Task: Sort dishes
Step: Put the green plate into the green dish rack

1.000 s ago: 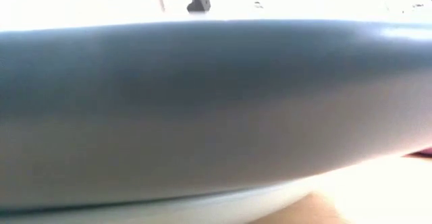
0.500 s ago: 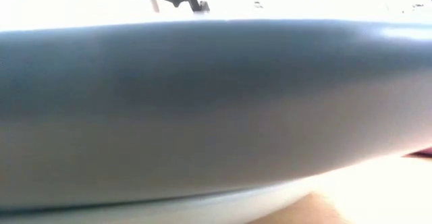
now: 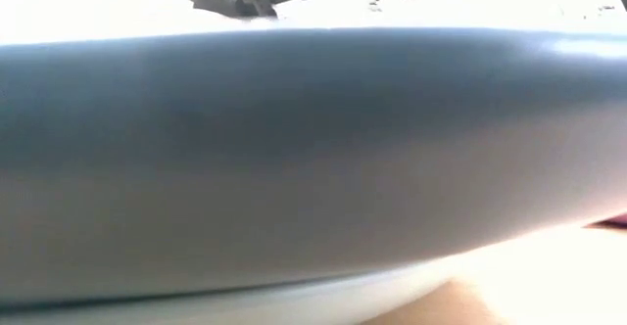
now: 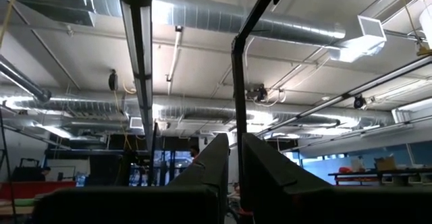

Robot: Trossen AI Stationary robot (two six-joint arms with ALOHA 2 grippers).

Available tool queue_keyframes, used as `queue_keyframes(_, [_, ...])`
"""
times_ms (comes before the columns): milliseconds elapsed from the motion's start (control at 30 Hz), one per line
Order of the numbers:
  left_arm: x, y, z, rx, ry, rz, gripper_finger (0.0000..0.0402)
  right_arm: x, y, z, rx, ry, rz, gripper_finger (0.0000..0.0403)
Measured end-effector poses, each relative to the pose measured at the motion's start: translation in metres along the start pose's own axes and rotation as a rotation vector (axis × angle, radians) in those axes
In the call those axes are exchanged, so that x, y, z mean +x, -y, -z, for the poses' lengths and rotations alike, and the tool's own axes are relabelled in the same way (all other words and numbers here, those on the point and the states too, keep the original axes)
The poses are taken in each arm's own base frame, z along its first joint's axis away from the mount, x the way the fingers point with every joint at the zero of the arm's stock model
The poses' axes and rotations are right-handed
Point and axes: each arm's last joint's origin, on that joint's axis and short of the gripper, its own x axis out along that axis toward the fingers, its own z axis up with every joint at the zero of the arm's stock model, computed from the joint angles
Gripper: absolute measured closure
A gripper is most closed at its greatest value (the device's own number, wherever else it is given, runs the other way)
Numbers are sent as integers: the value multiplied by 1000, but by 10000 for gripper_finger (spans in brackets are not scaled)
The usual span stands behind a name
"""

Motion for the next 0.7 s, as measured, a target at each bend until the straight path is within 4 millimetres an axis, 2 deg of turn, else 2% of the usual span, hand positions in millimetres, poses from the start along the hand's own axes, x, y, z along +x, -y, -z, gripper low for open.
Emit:
queue_keyframes(500, [0, 0, 0, 0, 0, 0, 356, 1, 8, 8, -21, -80, 41, 402])
queue_keyframes(700, [0, 0, 0, 0, 0, 0, 356, 1, 7, 9, -54, -98, 2, 376])
